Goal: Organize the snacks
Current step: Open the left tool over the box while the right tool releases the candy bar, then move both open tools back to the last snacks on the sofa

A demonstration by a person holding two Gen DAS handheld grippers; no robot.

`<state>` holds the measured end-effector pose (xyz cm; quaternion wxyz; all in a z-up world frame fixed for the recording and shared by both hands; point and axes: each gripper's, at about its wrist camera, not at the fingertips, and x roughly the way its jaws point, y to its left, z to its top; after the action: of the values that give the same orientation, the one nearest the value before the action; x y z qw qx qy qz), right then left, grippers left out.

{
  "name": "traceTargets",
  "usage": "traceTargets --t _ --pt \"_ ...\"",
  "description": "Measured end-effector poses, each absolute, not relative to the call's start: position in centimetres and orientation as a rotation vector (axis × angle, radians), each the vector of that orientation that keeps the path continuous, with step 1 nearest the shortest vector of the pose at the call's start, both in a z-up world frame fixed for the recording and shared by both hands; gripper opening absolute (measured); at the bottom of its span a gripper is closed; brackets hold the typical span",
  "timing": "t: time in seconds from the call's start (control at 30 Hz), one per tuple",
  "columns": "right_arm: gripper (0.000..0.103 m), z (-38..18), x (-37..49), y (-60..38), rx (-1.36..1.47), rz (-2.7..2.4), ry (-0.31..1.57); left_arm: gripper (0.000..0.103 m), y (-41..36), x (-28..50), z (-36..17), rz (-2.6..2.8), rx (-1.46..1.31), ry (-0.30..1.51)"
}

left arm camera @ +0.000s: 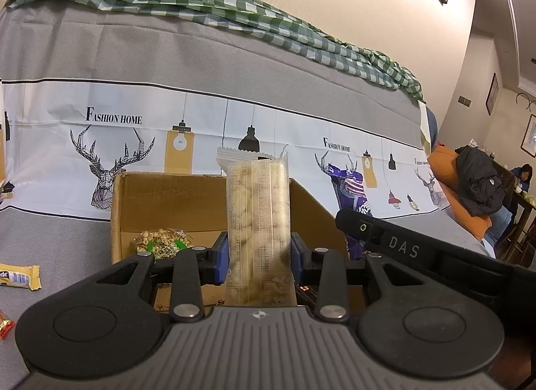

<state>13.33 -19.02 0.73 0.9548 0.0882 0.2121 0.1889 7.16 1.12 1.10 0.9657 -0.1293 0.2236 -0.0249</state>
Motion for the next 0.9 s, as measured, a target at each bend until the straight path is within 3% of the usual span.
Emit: traceTargets --t 0.4,0.5,0.57,0.67,0.83,0.9 --pt "0.017 0.7 13.4 -18.9 0.174 0.386 0.433 0.040 1.2 7.3 1.0 -0.058 -0.271 0.460" --pt "0.020 0.6 13.6 -18.8 0.178 0.398 0.453 0.044 1.4 7.8 0.7 -0.074 -0.299 0.495" --pt "0.030 0.4 13.8 -18.7 0.175 0.380 0.463 0.051 1.8 7.8 0.6 -0.063 -0.316 0.500" --pt "0.046 0.3 14.0 -19.0 0.189 0.361 0.474 0.051 2.5 7.8 0.6 -0.059 -0.345 0.498" --pt "0.049 0.5 13.8 -18.4 0.178 0.361 0.462 0.050 3.6 7.3 0.8 -0.039 -0.348 0.490" --pt "0.049 0.6 13.7 -18.0 0.177 0.362 0.458 0.042 4.1 6.8 1.0 -0.033 -0.346 0.476"
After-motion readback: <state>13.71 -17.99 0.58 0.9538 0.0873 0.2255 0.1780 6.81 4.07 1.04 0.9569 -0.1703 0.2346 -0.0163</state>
